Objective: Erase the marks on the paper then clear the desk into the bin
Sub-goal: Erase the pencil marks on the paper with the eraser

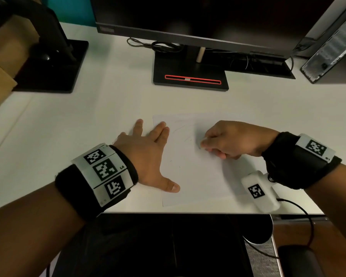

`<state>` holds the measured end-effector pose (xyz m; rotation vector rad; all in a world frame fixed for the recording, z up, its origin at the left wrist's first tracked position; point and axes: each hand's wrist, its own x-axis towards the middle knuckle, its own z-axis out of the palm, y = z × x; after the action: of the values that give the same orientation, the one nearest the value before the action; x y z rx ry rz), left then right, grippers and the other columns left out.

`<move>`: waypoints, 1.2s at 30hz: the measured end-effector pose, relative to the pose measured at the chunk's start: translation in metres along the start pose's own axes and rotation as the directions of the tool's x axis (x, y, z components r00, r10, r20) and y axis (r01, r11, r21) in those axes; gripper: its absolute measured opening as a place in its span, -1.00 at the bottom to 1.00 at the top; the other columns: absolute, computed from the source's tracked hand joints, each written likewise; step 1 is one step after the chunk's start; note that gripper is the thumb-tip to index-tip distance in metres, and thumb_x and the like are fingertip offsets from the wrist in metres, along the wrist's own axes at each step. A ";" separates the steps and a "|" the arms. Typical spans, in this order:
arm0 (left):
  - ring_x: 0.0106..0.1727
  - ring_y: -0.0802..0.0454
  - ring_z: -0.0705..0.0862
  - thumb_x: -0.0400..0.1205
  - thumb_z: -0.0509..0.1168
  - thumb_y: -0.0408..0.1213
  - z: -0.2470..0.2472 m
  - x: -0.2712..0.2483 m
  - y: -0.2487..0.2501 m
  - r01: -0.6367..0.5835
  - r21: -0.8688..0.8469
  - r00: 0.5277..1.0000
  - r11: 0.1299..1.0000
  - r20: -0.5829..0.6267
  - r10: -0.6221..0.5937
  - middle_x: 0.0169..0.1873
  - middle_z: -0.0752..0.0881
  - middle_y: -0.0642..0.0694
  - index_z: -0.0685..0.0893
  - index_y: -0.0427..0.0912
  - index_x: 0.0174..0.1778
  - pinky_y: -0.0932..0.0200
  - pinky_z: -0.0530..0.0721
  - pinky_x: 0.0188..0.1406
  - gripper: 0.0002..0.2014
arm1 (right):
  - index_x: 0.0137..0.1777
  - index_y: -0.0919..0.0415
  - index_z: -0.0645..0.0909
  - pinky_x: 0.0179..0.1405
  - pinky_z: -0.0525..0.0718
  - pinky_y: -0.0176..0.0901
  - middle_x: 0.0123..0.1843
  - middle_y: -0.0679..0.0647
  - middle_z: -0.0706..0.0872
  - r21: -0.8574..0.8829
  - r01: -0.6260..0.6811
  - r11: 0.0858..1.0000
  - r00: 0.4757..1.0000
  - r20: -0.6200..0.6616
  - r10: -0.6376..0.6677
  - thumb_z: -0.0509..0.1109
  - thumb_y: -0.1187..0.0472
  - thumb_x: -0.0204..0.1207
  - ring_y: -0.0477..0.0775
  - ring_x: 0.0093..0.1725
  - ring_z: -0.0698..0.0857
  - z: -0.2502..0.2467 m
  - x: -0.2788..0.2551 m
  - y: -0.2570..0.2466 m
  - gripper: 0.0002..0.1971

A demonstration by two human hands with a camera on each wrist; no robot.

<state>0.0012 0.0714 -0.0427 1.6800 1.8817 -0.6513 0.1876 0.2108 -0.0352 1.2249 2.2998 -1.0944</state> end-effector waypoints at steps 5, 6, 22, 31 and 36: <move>0.71 -0.31 -0.43 0.23 0.19 0.72 0.001 -0.001 -0.001 -0.002 -0.003 1.000 1.000 0.003 0.002 0.64 -0.58 0.17 -0.52 -0.01 0.69 -0.41 0.11 0.68 0.43 | -0.35 0.24 0.59 -0.56 0.43 -0.17 -0.52 0.06 0.59 0.023 -0.030 0.999 0.996 -0.084 0.032 0.34 0.13 0.68 0.03 -0.60 0.40 -0.011 0.003 0.000 -0.65; 0.71 -0.31 -0.43 0.23 0.19 0.72 0.001 -0.001 -0.001 0.000 -0.006 1.000 1.000 0.000 0.000 0.64 -0.58 0.17 -0.52 -0.01 0.69 -0.41 0.11 0.68 0.43 | -0.35 0.24 0.58 -0.55 0.45 -0.16 -0.51 0.04 0.60 -0.011 -0.010 1.000 0.999 -0.050 0.010 0.32 0.13 0.69 0.00 -0.62 0.41 -0.006 0.002 -0.004 -0.64; 0.72 -0.31 -0.42 0.26 0.20 0.70 0.000 -0.001 0.000 -0.001 -0.003 1.000 1.000 -0.004 0.001 0.66 -0.55 0.16 -0.51 -0.02 0.70 -0.42 0.11 0.67 0.42 | -0.31 0.26 0.63 -0.53 0.44 -0.13 -0.45 0.13 0.63 0.035 -0.003 0.999 0.998 -0.064 0.006 0.35 0.14 0.68 0.11 -0.50 0.47 -0.007 0.010 -0.015 -0.67; 0.71 -0.32 -0.42 0.26 0.21 0.70 0.001 -0.002 0.000 -0.008 -0.010 1.000 1.000 -0.008 0.008 0.66 -0.55 0.14 -0.50 -0.02 0.70 -0.43 0.11 0.67 0.42 | -0.31 0.25 0.62 -0.53 0.45 -0.14 -0.42 0.15 0.64 0.001 -0.005 1.000 0.997 -0.078 0.005 0.33 0.12 0.68 0.09 -0.52 0.45 -0.007 0.013 -0.019 -0.67; 0.71 -0.32 -0.43 0.26 0.22 0.69 0.001 -0.001 0.001 -0.007 -0.021 1.000 1.000 -0.009 0.007 0.66 -0.54 0.15 -0.51 -0.02 0.70 -0.41 0.09 0.68 0.42 | -0.25 0.30 0.64 -0.56 0.50 -0.19 -0.44 0.11 0.64 -0.080 0.040 0.996 0.999 0.001 -0.040 0.32 0.09 0.69 0.03 -0.55 0.49 0.007 0.012 -0.026 -0.66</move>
<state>0.0020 0.0701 -0.0425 1.6780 1.8816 -0.6199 0.1590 0.2041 -0.0343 1.1538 2.3545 -1.0043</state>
